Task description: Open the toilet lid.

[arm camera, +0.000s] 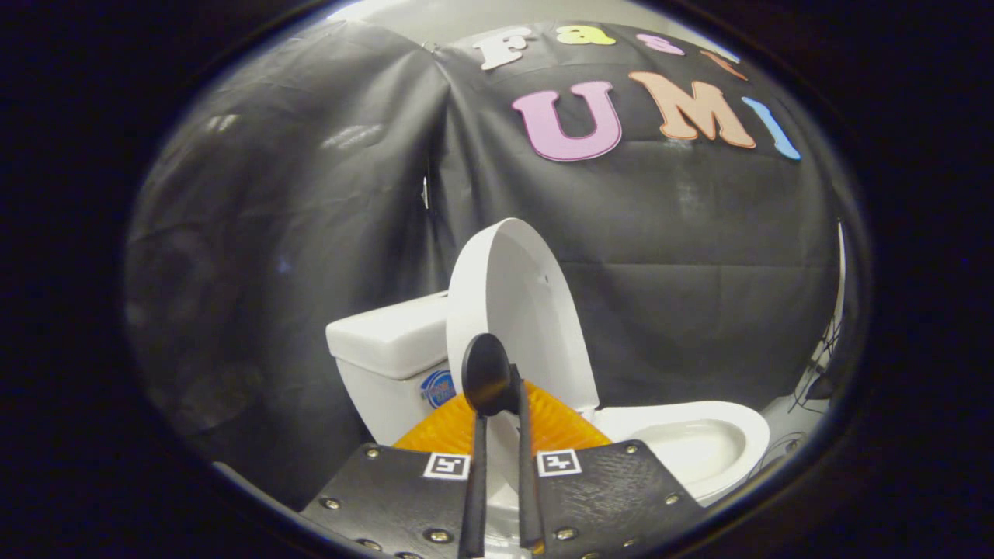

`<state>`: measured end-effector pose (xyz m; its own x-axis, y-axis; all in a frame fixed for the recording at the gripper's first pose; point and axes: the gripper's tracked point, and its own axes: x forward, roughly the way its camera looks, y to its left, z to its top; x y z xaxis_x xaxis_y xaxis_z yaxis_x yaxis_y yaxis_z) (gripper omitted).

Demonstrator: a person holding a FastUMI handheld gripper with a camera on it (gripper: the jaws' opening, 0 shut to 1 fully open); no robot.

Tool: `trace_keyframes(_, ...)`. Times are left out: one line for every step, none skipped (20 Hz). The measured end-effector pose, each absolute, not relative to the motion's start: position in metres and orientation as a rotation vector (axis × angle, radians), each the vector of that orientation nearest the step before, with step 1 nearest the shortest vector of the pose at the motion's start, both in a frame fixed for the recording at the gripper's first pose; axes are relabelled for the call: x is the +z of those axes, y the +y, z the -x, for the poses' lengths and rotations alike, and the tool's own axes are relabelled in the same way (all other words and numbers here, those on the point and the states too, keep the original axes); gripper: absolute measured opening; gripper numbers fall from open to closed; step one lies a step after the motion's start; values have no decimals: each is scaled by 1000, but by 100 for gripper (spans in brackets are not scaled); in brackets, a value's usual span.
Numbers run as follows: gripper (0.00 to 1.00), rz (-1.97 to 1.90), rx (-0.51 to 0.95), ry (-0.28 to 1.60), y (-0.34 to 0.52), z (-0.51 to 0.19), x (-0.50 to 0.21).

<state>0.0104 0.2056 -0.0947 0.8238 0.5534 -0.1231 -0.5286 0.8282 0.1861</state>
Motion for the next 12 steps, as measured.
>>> trace_keyframes(17,-153,590,184,208,-8,-95)
trace_keyframes(18,-157,600,194,208,-9,-96)
trace_keyframes(20,-165,624,205,211,-8,-96)
trace_keyframes(24,-171,641,214,213,-7,-97)
trace_keyframes(26,-175,657,220,214,-4,-96)
trace_keyframes(27,-173,665,223,212,-3,-96)
trace_keyframes(29,-164,667,226,212,1,-97)
trace_keyframes(38,-148,667,224,210,5,-98)
trace_keyframes(47,-131,662,217,209,8,-98)
trace_keyframes(56,-123,648,204,204,8,-97)
trace_keyframes(65,-122,640,193,198,5,-94)
trace_keyframes(73,-128,628,188,192,2,-91)
